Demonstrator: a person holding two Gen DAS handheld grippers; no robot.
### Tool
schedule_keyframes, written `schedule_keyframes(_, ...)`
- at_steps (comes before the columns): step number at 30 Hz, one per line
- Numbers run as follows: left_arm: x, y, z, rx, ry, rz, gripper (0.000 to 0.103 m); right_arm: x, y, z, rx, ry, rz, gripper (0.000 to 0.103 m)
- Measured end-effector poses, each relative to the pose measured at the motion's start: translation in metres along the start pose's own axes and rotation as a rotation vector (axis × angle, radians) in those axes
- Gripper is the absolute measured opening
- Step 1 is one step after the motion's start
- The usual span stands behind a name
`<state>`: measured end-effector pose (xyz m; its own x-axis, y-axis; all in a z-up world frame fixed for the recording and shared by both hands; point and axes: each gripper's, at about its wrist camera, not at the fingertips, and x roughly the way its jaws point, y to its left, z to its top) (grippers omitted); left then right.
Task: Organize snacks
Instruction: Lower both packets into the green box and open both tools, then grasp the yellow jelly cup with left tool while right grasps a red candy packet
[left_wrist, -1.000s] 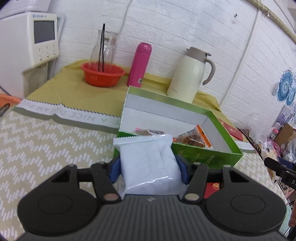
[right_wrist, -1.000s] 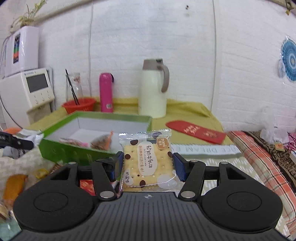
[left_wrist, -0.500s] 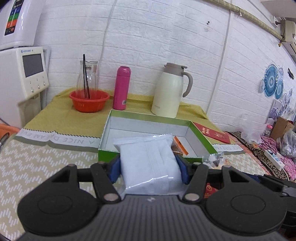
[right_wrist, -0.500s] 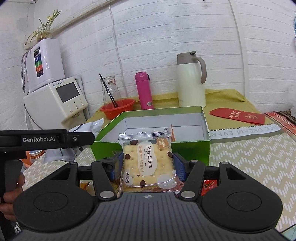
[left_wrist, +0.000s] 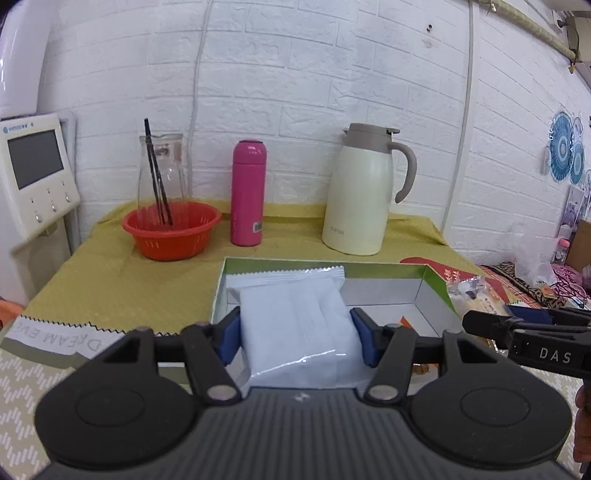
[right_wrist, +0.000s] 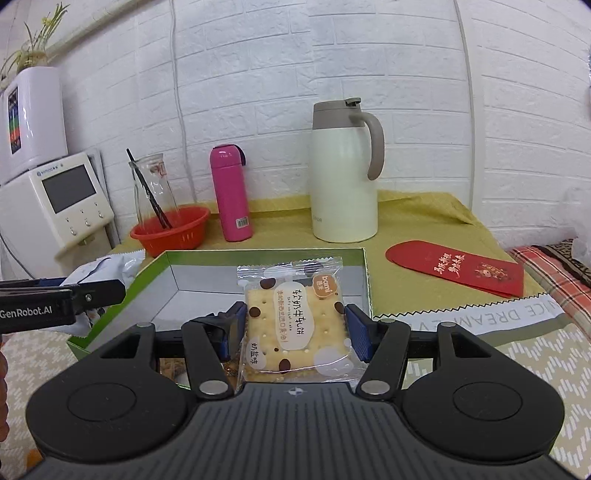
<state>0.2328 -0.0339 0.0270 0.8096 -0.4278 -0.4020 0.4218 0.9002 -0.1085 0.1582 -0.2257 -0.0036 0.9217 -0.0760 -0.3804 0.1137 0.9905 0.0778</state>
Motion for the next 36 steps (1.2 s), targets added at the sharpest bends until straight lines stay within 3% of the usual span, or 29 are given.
schedule_keyframes(10, 0.042, 0.004, -0.011, 0.017, 0.115, -0.022, 0.06, 0.038, -0.006, -0.005, -0.008, 0.086, 0.003, 0.097)
schedule_keyframes(13, 0.042, 0.007, -0.012, 0.019, 0.116, -0.011, 0.062, 0.04, -0.009, -0.004, 0.013, 0.115, 0.057, 0.103)
schedule_keyframes(18, 0.025, 0.01, -0.007, 0.042, 0.083, 0.029, 0.068, 0.005, -0.015, 0.003, 0.015, 0.037, 0.092, 0.103)
schedule_keyframes(23, -0.019, 0.014, -0.017, 0.029, 0.041, 0.015, 0.074, -0.055, -0.039, -0.004, 0.013, -0.03, 0.08, 0.103)
schedule_keyframes(29, -0.06, 0.007, -0.045, 0.006, 0.077, -0.007, 0.078, -0.085, -0.062, -0.044, 0.044, 0.077, 0.056, 0.103)
schedule_keyframes(36, -0.059, 0.002, -0.075, 0.008, 0.166, -0.08, 0.079, -0.089, -0.054, -0.073, -0.136, 0.178, 0.094, 0.103)
